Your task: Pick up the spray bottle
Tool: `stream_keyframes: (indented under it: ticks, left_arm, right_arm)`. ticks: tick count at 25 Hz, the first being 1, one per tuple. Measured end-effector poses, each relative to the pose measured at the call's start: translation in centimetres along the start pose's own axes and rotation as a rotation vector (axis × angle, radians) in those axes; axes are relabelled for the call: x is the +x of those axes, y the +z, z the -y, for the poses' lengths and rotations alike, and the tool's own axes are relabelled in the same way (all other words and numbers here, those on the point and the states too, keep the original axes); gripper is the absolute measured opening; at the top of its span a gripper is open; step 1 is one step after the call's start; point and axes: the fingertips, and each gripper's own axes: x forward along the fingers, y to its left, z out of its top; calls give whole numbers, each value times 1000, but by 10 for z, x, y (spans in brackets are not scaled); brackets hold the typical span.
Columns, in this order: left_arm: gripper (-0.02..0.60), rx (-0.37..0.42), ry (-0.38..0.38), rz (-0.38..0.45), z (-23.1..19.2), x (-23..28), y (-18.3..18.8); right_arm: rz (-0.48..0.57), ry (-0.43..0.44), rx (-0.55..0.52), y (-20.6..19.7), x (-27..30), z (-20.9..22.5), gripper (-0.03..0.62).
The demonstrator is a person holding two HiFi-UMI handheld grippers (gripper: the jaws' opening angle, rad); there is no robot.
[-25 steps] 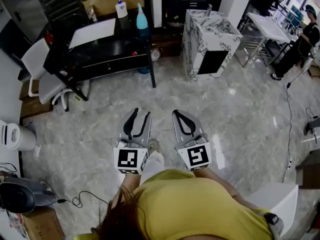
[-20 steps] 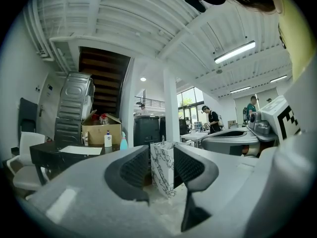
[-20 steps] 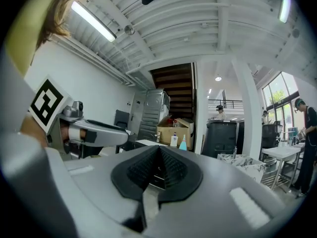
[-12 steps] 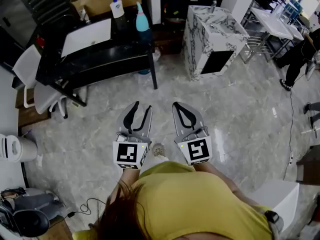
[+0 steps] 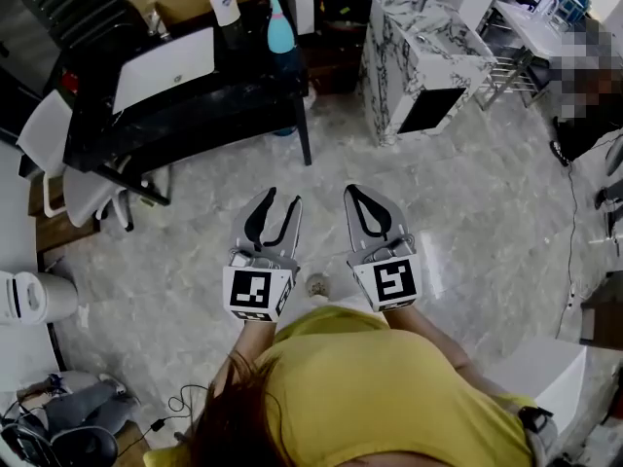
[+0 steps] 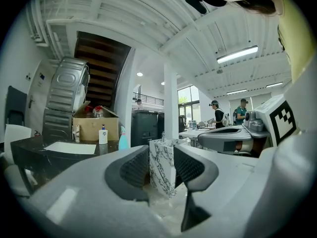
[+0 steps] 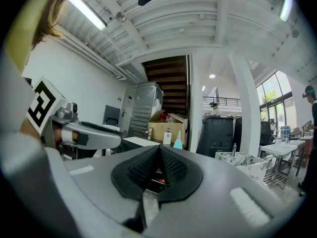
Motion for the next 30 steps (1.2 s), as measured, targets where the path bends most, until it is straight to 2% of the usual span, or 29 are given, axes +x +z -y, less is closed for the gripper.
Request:
stream_keyframes:
  ticks: [8,15,22,30]
  left_arm:
    - [163,-20,26,3,-32,13,-5]
    - [163,-31,35,33,-69,51,1]
    - [163,-33,44,49,-110,117,-2]
    - [163,-73,60,59,-160,225,17]
  right_arm:
    - [5,25,-18,6,36,-6,0]
    - [35,69,-55,14,92,3,0]
    - [48,116,-64,11,173,31,0]
    - [5,150,-61,5,277,105,0]
